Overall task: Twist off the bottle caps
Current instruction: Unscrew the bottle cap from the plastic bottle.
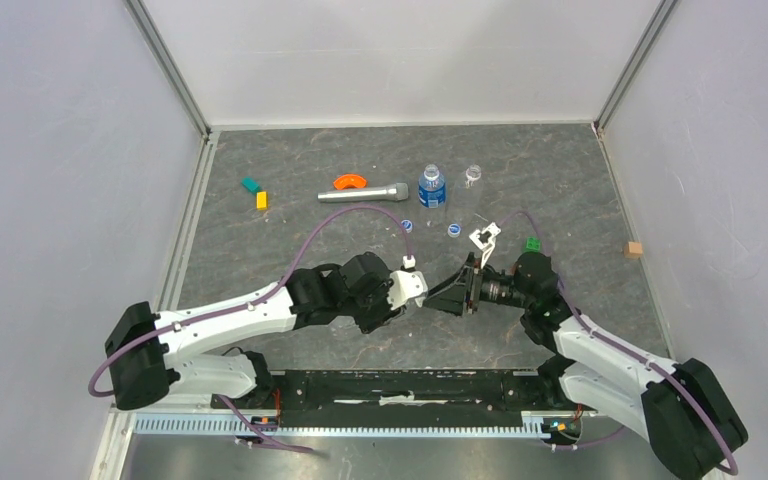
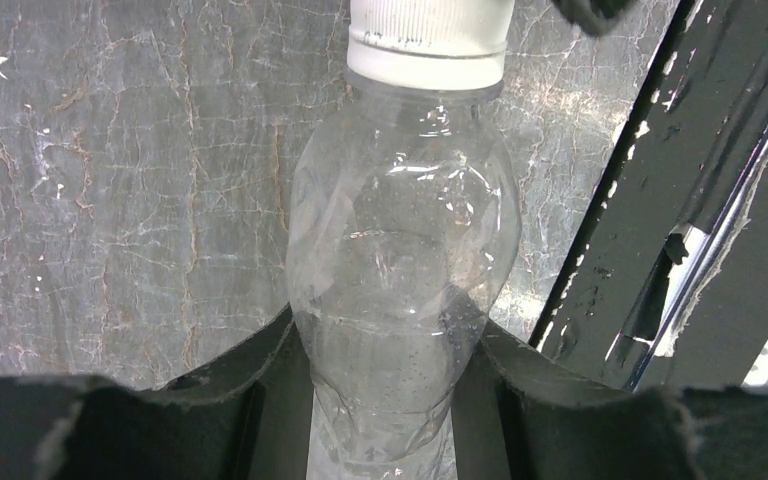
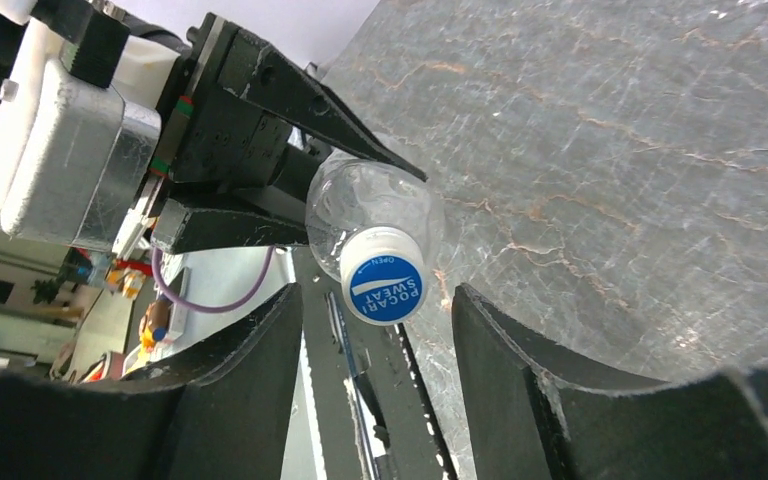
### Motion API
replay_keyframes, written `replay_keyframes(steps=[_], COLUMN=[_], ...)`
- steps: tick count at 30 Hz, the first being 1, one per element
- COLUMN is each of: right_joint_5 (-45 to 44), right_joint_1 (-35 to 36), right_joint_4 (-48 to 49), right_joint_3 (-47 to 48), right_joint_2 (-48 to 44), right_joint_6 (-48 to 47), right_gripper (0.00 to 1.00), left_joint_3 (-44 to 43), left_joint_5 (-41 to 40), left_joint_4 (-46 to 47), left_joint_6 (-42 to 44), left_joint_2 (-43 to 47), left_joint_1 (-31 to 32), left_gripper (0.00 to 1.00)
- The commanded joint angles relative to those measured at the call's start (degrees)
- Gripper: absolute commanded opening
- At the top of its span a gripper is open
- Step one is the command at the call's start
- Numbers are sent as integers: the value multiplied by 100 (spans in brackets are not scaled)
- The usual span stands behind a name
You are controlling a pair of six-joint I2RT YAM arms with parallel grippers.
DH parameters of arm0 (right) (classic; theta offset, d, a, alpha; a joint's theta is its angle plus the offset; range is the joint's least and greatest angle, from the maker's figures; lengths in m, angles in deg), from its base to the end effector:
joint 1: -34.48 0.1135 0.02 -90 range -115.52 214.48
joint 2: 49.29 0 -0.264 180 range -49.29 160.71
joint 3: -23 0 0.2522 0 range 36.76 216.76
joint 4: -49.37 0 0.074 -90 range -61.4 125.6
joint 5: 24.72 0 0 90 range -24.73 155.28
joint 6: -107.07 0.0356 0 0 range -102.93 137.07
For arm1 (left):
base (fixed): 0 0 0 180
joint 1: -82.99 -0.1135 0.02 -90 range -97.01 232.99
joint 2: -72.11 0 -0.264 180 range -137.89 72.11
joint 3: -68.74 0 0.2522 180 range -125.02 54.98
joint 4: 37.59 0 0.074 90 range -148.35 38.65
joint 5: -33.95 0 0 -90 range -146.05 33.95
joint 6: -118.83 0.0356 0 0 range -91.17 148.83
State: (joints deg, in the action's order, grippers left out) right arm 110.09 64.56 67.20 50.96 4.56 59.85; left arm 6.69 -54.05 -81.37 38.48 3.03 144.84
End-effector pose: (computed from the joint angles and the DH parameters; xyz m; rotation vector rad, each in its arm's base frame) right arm 0.1513 0.1167 0.2026 -0.4506 1.8991 1.5571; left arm 0.1146 -0.2169 0.2443 1.4779 2.0263 -0.4321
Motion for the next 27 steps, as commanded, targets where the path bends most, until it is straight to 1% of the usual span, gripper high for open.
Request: replay_keyframes(steps=[1, 4, 7, 8, 10, 14, 16, 18, 22, 23, 27], right_joint_5=[197, 205, 43, 32, 44, 51, 47, 31, 155, 219, 399], right_joint_1=[182, 284, 296, 296, 296, 305, 314, 352, 444, 453, 485], right_joint_4=[547, 645, 729, 755, 799, 797, 802, 803, 772, 762, 647], right_joint_3=[255, 248, 189, 170, 158, 139, 144, 145, 126, 113, 73], right_joint_2=[137, 279, 333, 345, 374, 385, 361, 325, 227, 192, -58], right_joint_6=[119, 116, 141, 145, 127, -73, -221, -485, -1222, -1434, -2293], right_gripper=[60, 56, 44, 43, 37, 31, 23, 13, 1, 0, 0], left_joint_3=[-260, -243, -218, -216, -207, -181, -218, -280, -378, -387, -393], left_joint_5=[-55, -45, 10, 2, -21, 178, 340, 620, 1258, 1368, 1730], left_joint_4=[31, 31, 31, 31, 31, 82, 80, 76, 99, 102, 99], left_joint_6=[295, 292, 285, 280, 270, 295, 290, 264, 160, 138, 121], left_joint_2=[-76, -110, -106, -106, -102, -30, -11, -1, -7, -1, 46], left_joint_1=[71, 79, 94, 96, 94, 97, 100, 95, 99, 98, 99], left_gripper=[18, 18, 18, 18, 18, 18, 18, 20, 21, 21, 22])
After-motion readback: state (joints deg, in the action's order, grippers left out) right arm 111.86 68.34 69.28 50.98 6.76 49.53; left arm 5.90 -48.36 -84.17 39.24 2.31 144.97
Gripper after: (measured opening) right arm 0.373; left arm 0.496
